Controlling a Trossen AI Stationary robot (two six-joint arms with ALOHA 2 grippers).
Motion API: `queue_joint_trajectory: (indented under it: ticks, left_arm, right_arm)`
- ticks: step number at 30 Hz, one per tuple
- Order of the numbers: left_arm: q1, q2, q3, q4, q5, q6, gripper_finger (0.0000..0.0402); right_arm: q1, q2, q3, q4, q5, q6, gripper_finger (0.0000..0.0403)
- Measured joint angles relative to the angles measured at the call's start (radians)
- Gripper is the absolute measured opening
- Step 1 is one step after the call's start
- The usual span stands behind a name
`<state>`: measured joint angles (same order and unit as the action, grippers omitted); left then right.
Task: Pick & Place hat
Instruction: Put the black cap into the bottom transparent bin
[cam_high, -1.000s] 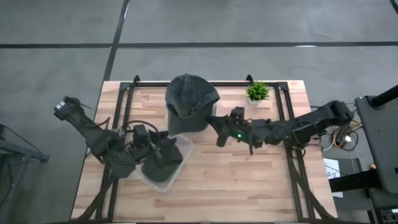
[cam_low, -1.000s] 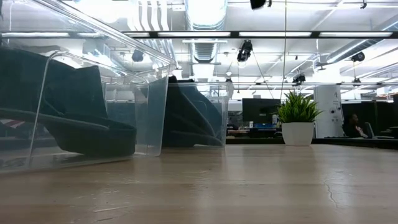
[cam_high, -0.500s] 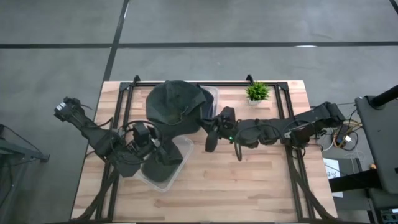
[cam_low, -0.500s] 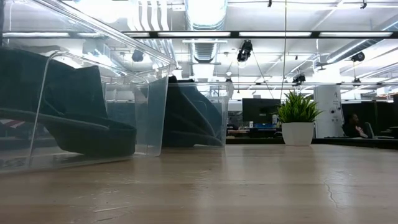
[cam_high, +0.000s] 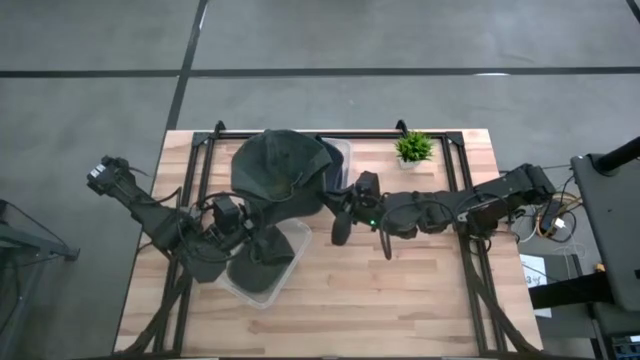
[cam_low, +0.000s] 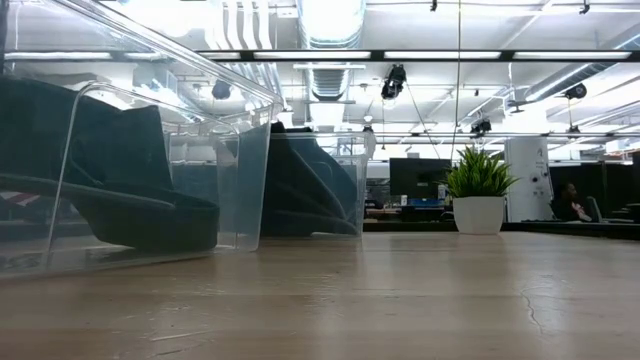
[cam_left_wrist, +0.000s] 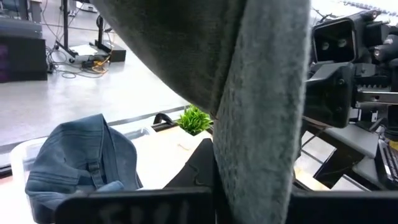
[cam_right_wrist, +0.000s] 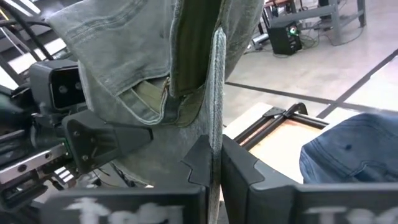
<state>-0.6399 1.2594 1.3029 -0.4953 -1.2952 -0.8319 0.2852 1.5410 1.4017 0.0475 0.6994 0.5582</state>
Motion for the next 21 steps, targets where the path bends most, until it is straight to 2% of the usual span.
queue_joint_trajectory:
  ticks: [6, 13, 16, 19, 21]
  left_arm:
    - [0.000, -0.001, 0.000, 0.006, 0.025, -0.002, 0.0004]
    - [0.001, -0.001, 0.000, 0.001, 0.021, 0.005, 0.0003]
    - [0.001, -0.004, 0.000, -0.003, 0.009, 0.026, 0.0003]
    - [-0.001, -0.028, 0.000, -0.027, 0.008, 0.006, 0.0003]
    - [-0.005, -0.061, 0.000, -0.063, 0.062, -0.051, 0.0003]
  right_arm:
    - [-0.001, -0.014, 0.000, -0.011, -0.059, -0.043, 0.0037]
    - [-0.002, -0.047, -0.001, -0.117, -0.109, -0.064, 0.0090]
    - [-0.002, -0.069, -0.001, -0.219, -0.110, -0.067, 0.0116]
    - [0.003, -0.112, -0.001, -0.397, -0.130, -0.058, 0.0137]
    - [0.010, -0.142, -0.001, -0.525, -0.141, -0.005, 0.0146]
